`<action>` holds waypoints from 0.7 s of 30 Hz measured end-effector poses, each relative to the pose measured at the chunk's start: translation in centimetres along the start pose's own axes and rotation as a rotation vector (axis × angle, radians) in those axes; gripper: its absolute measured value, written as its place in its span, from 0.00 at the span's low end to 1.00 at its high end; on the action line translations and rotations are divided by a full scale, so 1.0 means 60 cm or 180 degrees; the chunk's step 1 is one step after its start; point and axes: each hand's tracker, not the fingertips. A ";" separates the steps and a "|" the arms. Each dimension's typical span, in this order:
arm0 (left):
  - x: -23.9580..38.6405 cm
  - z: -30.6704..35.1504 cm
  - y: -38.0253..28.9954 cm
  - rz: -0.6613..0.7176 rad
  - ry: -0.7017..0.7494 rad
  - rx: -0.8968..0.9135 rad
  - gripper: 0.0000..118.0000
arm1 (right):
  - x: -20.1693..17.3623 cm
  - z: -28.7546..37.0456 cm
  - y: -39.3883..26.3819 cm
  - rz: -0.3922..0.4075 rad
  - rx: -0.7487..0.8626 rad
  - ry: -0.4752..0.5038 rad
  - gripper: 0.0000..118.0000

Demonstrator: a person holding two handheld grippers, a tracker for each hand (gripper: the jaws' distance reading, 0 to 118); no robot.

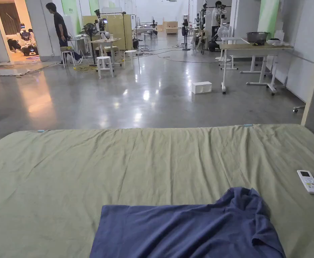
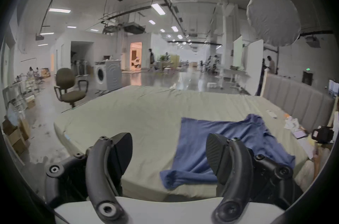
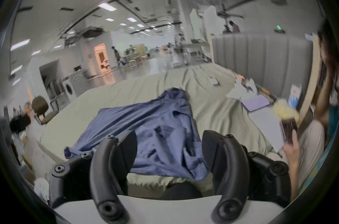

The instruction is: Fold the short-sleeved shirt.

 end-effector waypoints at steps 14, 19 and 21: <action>0.057 0.025 0.011 -0.0399 -0.0649 -0.0062 0.00 | -0.042 0.036 0.053 0.0240 0.0377 0.0182 0.00; 0.045 0.028 0.016 -0.0312 -0.0656 -0.0031 0.00 | -0.044 0.039 0.049 0.0261 0.0363 0.0192 0.00; 0.038 0.026 0.019 -0.0271 -0.0693 -0.0007 0.00 | -0.044 0.038 0.050 0.0249 0.0356 0.0234 0.00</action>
